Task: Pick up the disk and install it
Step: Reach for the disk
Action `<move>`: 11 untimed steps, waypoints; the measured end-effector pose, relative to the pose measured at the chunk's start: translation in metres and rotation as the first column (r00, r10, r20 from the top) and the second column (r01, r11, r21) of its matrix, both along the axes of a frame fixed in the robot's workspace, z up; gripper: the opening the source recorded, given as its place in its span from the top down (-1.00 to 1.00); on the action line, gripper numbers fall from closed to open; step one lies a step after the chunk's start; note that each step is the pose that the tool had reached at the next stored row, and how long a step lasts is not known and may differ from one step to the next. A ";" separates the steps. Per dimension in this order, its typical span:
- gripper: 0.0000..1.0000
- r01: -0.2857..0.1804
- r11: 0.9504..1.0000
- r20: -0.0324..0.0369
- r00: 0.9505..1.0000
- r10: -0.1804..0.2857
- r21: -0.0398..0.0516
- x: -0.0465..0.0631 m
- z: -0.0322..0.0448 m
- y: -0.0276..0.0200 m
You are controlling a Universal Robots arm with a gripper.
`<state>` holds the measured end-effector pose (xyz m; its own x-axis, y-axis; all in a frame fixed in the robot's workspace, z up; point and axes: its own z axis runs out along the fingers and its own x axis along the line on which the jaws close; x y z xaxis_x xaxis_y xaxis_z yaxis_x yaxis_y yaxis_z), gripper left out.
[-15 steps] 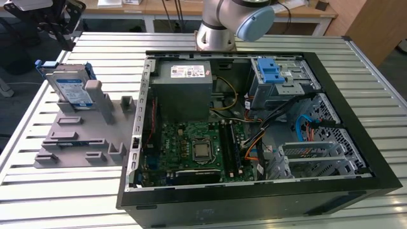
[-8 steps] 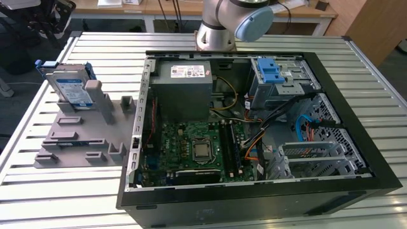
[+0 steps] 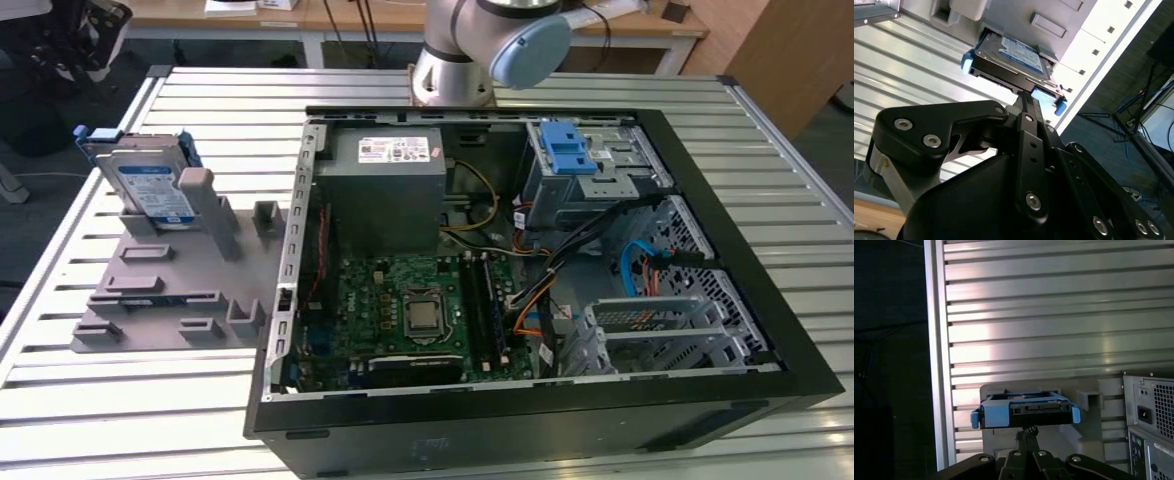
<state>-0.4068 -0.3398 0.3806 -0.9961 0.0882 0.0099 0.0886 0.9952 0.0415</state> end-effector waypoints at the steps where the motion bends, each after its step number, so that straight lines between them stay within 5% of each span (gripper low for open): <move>1: 0.79 0.000 1.000 0.000 1.000 0.000 0.000 -0.003 -0.0003 0.0003; 11: 0.79 0.000 1.000 -0.002 1.000 0.000 0.000 -0.026 -0.0023 0.0030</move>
<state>-0.4323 -0.3368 0.3783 -0.9960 0.0883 0.0116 0.0887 0.9952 0.0414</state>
